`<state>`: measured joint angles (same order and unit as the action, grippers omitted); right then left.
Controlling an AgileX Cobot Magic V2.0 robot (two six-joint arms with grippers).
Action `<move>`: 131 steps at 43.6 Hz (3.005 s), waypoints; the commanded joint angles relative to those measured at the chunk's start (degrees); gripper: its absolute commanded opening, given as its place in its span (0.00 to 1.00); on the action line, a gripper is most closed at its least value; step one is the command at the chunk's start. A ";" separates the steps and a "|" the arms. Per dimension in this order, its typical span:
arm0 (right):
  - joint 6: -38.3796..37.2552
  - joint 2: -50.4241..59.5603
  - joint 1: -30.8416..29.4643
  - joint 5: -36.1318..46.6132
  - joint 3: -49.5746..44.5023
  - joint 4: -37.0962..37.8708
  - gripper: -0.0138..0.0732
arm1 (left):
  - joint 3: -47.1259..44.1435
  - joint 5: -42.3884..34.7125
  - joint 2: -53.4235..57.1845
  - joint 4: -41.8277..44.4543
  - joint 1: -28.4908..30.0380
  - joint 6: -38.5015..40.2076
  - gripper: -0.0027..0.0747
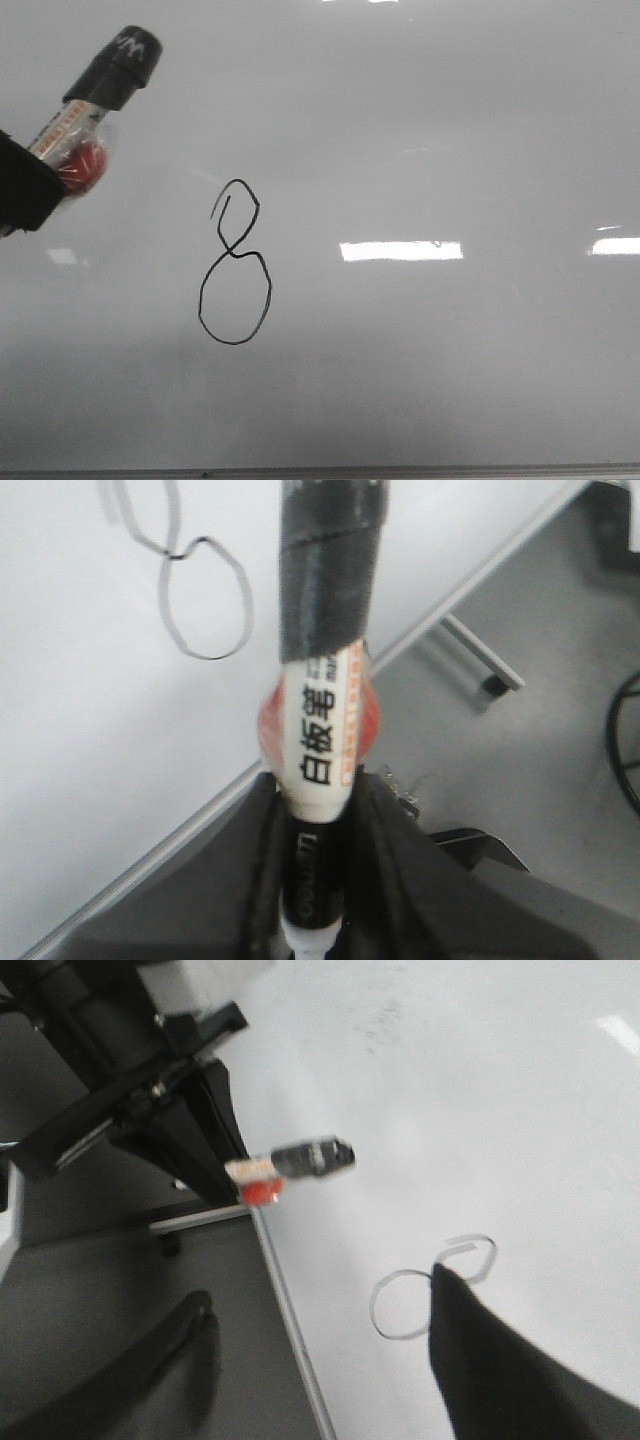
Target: Write number 8 on whiteboard
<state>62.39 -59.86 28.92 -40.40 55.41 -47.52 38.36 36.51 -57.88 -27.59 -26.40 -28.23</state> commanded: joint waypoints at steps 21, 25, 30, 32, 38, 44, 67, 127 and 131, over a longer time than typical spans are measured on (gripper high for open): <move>-17.11 40.63 -24.24 13.17 -30.44 -2.62 0.13 | 4.03 -7.24 -8.83 1.74 32.98 1.96 0.01; -16.98 42.64 -24.24 15.16 -33.05 -2.34 0.08 | 4.03 -11.47 -13.33 1.84 33.10 1.96 0.01; -16.98 42.64 -24.24 15.22 -34.31 -2.35 0.08 | 4.03 -15.42 -16.91 1.41 33.10 2.21 0.01; -16.98 42.64 -24.24 15.22 -34.78 -2.35 0.08 | 4.03 -16.34 -18.04 1.23 33.10 2.21 0.01; -16.98 42.64 -24.24 15.35 -35.37 -2.35 0.08 | 4.72 -17.20 -21.64 -0.56 33.10 2.21 0.01; -16.98 42.64 -24.24 15.35 -35.37 -2.35 0.08 | 6.58 -15.55 -23.90 -1.20 33.10 2.21 0.02; -16.98 42.64 -24.24 15.41 -35.37 -2.35 0.08 | 7.25 -16.81 -24.78 -1.20 33.10 2.21 0.64; -16.98 42.64 -24.24 15.35 -35.37 -2.46 0.08 | -13.57 -13.67 43.11 -4.39 30.75 -0.87 0.01; -16.98 42.64 -24.24 15.35 -35.37 -2.46 0.08 | -13.59 -13.65 43.39 -4.39 30.75 -0.87 0.01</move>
<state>45.40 -16.74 5.03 -28.25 18.44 -47.77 23.39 27.28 -14.21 -30.33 4.67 -29.23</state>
